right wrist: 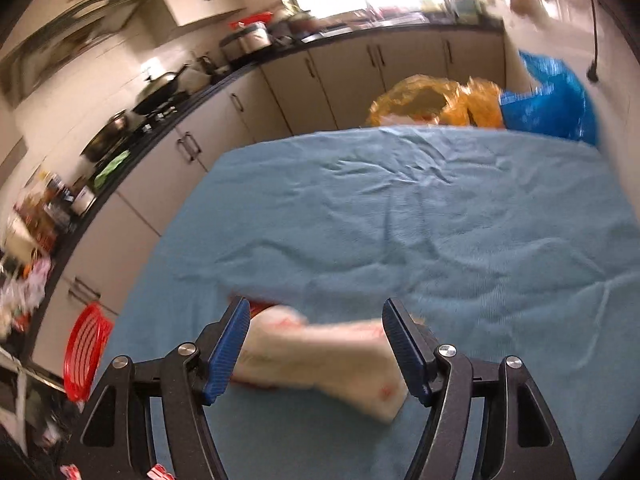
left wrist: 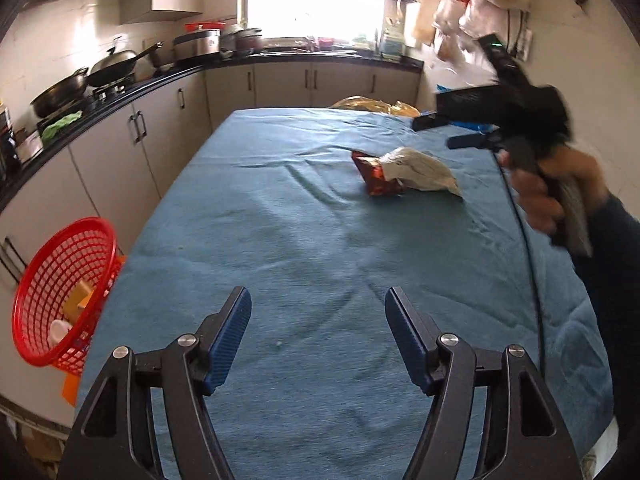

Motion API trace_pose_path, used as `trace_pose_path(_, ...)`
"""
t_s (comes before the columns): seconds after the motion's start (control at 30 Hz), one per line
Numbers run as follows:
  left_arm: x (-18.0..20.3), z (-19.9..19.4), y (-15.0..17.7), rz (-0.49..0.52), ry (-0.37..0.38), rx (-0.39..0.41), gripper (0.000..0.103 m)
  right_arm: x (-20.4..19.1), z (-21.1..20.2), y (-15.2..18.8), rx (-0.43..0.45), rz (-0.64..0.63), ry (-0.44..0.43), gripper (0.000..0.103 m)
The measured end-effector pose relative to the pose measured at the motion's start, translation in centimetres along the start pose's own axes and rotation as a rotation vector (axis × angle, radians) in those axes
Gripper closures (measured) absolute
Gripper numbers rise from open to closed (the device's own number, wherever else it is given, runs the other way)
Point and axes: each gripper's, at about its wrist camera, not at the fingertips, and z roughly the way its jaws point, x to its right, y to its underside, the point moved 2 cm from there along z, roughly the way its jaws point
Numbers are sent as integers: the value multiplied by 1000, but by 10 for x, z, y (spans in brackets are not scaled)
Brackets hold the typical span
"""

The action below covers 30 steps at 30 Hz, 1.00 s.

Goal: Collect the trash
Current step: 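Move both tools back over the table toward the snack wrapper and bag, then grasp the white plastic bag with the right tool while the left tool grasps the red snack wrapper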

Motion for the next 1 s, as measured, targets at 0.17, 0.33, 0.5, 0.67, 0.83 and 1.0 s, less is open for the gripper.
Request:
trace_pose_path(0.17,2,7,-1,17,3,-16,35,19,24,-8,-66,51,-53,30)
trace_pose_path(0.33,2,10,0,20,3,-23,35,22,23,20,-152,61,-165,28)
trace_pose_path(0.5,-2,8,-1,11,-2,-17,35,-11,-7,68,-226,-36,-291,25)
trace_pose_path(0.67,-12,6,-5,-21,-4,-16,35,-58,-25,105,-205,-288,-164,23)
trace_pose_path(0.83,-19,-3,-10,-33,-15,1,35,-72,-16,124,-197,-450,20,24)
trace_pose_path(1.0,-17,-2,-19,-24,-19,-10,34,-62,-22,125,-168,-403,37,64)
